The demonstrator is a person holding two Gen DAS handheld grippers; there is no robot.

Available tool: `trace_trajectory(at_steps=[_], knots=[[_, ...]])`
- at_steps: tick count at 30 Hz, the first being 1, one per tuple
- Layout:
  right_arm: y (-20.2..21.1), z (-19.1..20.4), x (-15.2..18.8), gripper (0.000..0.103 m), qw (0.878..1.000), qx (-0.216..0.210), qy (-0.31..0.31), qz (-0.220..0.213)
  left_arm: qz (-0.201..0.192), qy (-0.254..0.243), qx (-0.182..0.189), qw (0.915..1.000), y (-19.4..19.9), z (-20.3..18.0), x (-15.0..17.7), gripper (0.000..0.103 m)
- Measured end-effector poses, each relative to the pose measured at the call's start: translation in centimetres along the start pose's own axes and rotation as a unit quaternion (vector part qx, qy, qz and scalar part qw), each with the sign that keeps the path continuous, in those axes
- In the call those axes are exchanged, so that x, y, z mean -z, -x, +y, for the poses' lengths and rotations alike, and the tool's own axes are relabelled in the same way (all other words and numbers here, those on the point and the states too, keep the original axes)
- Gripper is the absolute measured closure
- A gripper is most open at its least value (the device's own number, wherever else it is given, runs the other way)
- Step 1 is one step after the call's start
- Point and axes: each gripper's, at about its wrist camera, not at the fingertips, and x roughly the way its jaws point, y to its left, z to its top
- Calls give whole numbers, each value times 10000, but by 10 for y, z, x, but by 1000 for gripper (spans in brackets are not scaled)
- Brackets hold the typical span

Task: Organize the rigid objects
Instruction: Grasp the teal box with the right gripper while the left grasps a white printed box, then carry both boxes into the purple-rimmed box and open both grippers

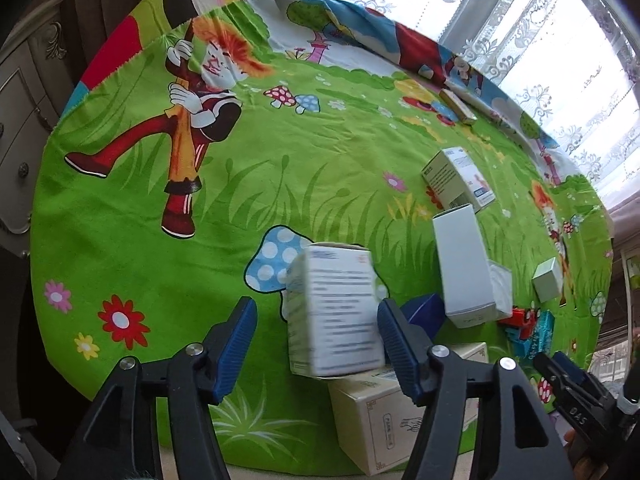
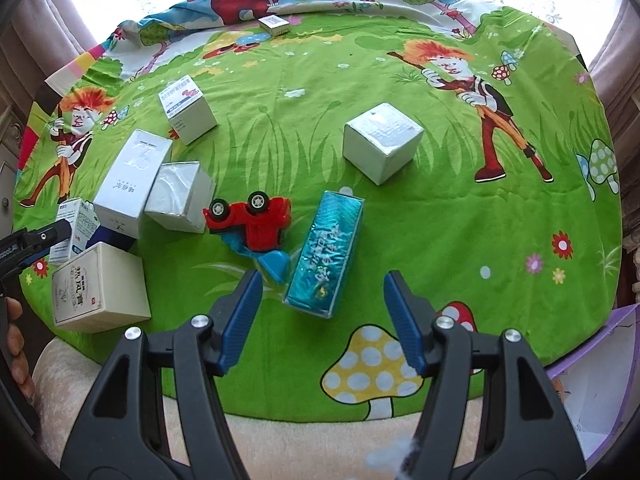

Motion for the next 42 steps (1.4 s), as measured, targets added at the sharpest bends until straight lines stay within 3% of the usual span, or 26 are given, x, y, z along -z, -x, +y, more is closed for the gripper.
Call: trace_trajectory(at_steps=[8, 10, 11, 13, 14, 30, 42], knots=[[-12, -2, -4, 37, 9999, 0, -89, 67, 141, -90, -121, 9998, -16, -3, 1, 39], [-14, -4, -4, 45, 9999, -80, -123, 79, 153, -94, -96, 9998, -18, -2, 2, 41], [-13, -4, -3, 48, 9998, -104, -127, 65, 112, -104, -74, 9999, -17, -1, 2, 50], [-12, -5, -3, 65, 9999, -95, -127, 36, 59, -102, -92, 9999, -15, -1, 1, 59], [-13, -5, -3, 67, 9998, -93, -147, 59, 39, -104, -95, 9999, -14, 0, 1, 59], [13, -12, 7, 69, 9989, -186, -210, -370, -621, 183, -27, 9979, 25, 13, 7, 60], [49, -22, 26, 69, 9975, -253, -231, -621, -703, -127, 451, 9964, 55, -27, 24, 60]])
